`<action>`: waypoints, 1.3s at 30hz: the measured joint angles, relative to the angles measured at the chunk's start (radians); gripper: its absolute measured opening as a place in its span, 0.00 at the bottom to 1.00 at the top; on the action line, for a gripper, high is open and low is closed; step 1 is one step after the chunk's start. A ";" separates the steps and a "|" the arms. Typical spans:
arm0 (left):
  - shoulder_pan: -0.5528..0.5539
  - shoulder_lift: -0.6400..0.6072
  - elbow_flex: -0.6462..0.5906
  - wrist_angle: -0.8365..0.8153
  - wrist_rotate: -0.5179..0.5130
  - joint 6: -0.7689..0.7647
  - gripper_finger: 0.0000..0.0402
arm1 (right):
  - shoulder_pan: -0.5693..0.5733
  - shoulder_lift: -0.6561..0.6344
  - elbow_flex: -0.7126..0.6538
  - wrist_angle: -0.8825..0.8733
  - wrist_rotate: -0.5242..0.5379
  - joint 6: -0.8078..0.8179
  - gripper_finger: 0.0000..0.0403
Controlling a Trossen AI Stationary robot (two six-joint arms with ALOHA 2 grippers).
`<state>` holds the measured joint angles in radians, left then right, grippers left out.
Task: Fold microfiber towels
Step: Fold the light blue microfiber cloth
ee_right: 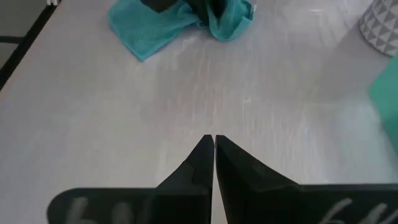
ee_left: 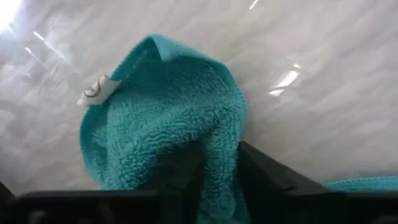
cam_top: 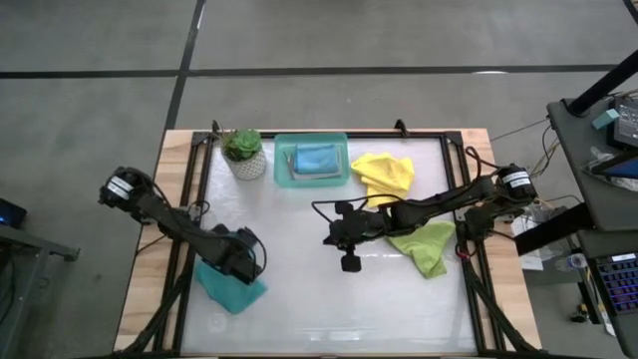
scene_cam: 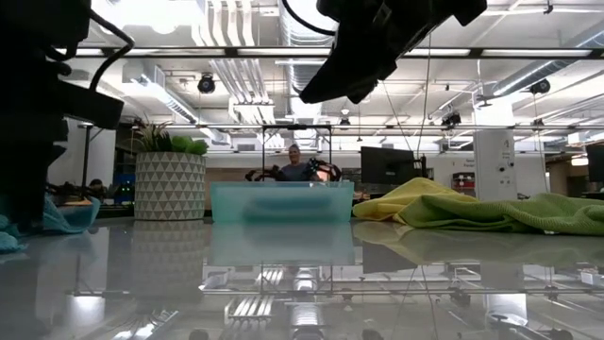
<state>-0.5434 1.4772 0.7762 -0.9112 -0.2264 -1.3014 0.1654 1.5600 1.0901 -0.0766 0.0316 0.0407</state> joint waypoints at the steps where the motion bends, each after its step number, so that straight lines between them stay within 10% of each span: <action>1: 0.000 0.010 0.004 0.003 0.000 0.008 0.15 | 0.000 0.000 0.000 0.000 0.002 -0.008 0.02; 20: 0.046 -0.247 0.070 0.518 -0.307 0.752 0.00 | -0.019 -0.027 0.000 0.030 0.086 -0.147 0.04; 30: 0.096 -0.339 0.068 0.769 -0.304 1.179 0.00 | -0.044 -0.061 -0.002 -0.131 -0.032 -0.135 0.31; 39: 0.147 -0.326 0.062 0.802 -0.303 1.125 0.00 | -0.078 -0.225 -0.083 -0.076 -0.032 -0.086 0.54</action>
<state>-0.3961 1.1508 0.8386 -0.1090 -0.5289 -0.1761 0.0872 1.3346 1.0070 -0.1526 -0.0006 -0.0449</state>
